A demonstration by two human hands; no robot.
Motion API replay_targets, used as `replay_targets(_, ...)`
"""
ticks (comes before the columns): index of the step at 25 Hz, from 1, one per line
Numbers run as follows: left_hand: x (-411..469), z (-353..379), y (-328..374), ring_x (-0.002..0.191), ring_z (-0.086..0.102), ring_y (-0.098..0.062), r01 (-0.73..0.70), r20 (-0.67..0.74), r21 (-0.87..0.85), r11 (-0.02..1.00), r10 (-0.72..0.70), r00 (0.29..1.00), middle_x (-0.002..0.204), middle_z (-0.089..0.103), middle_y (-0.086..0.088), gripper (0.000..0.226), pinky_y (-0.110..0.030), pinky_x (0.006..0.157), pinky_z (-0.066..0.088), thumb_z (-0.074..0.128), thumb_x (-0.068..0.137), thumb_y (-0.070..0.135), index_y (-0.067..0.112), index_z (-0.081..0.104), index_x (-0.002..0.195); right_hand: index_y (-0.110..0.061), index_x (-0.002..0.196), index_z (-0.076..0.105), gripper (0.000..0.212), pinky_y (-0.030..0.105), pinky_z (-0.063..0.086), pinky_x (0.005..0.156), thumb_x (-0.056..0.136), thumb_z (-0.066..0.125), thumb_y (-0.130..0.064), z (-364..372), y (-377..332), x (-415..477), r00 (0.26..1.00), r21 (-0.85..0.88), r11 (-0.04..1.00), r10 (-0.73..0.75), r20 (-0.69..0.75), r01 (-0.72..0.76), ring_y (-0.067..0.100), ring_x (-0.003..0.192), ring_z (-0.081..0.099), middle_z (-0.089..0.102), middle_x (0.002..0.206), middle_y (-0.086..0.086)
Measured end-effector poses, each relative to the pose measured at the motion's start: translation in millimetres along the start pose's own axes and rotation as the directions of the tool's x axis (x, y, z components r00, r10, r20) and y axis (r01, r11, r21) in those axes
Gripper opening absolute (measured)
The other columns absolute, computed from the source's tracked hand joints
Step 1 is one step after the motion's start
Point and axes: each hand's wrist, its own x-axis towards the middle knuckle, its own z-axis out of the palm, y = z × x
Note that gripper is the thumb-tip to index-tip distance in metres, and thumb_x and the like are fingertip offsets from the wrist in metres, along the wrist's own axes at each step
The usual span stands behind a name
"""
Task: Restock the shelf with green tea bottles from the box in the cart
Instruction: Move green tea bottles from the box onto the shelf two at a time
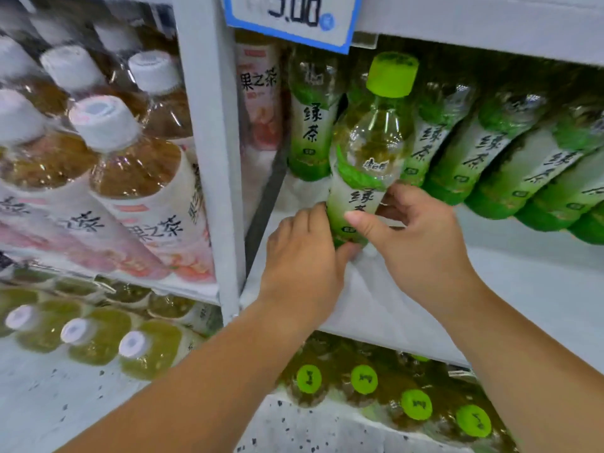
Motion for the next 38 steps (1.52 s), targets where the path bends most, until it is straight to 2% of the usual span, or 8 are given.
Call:
replay_targets(3,10,-6,-22,0.116,0.047,-0.03,0.102,-0.009,-0.064,0.993,-0.103,0.995,0.127,0.053,-0.008,0.052,-0.04,0.094,0.036,0.054,0.098,0.04,0.014,0.042,0.141,-0.026,0.114,0.074,0.032,0.013,0.053,0.085,0.083,0.081,-0.023,34,-6,15,1.0,-0.015,1.0,-0.015,0.01,0.016,-0.005,0.098,0.069,0.075,0.101,-0.02)
replay_targets(8,15,0,-25,0.131,0.038,-0.028,0.257,-0.09,-0.167,0.952,-0.274,0.957,0.135,0.047,-0.01,0.052,-0.034,0.108,0.023,0.055,0.098,0.041,0.013,0.041,0.14,-0.018,0.12,0.073,0.036,0.034,0.056,0.096,0.085,0.08,-0.023,57,-8,33,0.999,-0.018,1.0,0.015,-0.033,-0.015,0.006,0.103,0.07,0.076,0.108,-0.008)
replay_targets(12,16,5,-28,0.132,0.031,-0.025,0.28,-0.143,-0.185,0.942,-0.308,0.941,0.137,0.043,-0.007,0.053,-0.037,0.112,0.022,0.057,0.097,0.044,0.016,0.043,0.14,-0.014,0.121,0.073,0.037,0.04,0.056,0.095,0.086,0.08,-0.022,62,-6,38,0.998,0.0,0.999,0.04,-0.047,-0.04,0.011,0.105,0.071,0.077,0.108,-0.004)
replay_targets(21,16,7,-25,0.134,0.034,-0.027,0.324,-0.189,-0.209,0.923,-0.363,0.912,0.137,0.049,-0.007,0.048,-0.042,0.116,0.024,0.052,0.098,0.044,0.018,0.046,0.138,-0.015,0.117,0.075,0.033,0.041,0.057,0.094,0.085,0.08,-0.021,71,-8,45,0.994,0.025,0.997,0.077,-0.083,-0.075,0.013,0.103,0.072,0.077,0.105,-0.003)
replay_targets(26,16,10,-26,0.135,0.036,-0.03,0.327,-0.182,-0.178,0.928,-0.357,0.916,0.138,0.048,-0.009,0.049,-0.043,0.117,0.024,0.049,0.098,0.044,0.016,0.046,0.139,-0.013,0.117,0.075,0.035,0.042,0.057,0.094,0.084,0.081,-0.022,71,-8,44,0.993,0.019,0.996,0.09,-0.081,-0.088,0.014,0.103,0.072,0.077,0.106,-0.001)
replay_targets(31,15,6,-26,0.14,0.034,-0.029,0.292,-0.131,-0.249,0.923,-0.331,0.935,0.145,0.045,-0.01,0.055,-0.044,0.12,0.022,0.052,0.098,0.037,0.016,0.038,0.146,-0.011,0.115,0.072,0.033,0.045,0.056,0.094,0.086,0.079,-0.023,70,-16,43,0.991,0.019,0.991,0.13,-0.043,-0.129,0.02,0.103,0.071,0.076,0.107,0.003)
replay_targets(35,7,-2,-29,0.144,0.034,-0.025,0.22,-0.075,-0.356,0.908,-0.263,0.962,0.152,0.042,-0.009,0.06,-0.042,0.121,0.024,0.053,0.099,0.034,0.014,0.034,0.152,-0.014,0.126,0.063,0.042,0.034,0.054,0.097,0.09,0.071,-0.034,61,-26,36,0.977,-0.051,0.975,0.214,-0.018,-0.215,0.011,0.107,0.067,0.071,0.115,-0.003)
replay_targets(38,-10,-22,-28,0.144,0.038,-0.016,0.207,0.06,-0.501,0.84,-0.205,0.977,0.156,0.043,-0.002,0.059,-0.04,0.119,0.031,0.051,0.101,0.036,0.022,0.031,0.155,-0.022,0.138,0.056,0.051,0.017,0.047,0.082,0.093,0.066,-0.043,42,-38,13,0.942,-0.051,0.941,0.333,-0.037,-0.334,-0.004,0.099,0.06,0.065,0.112,-0.013)
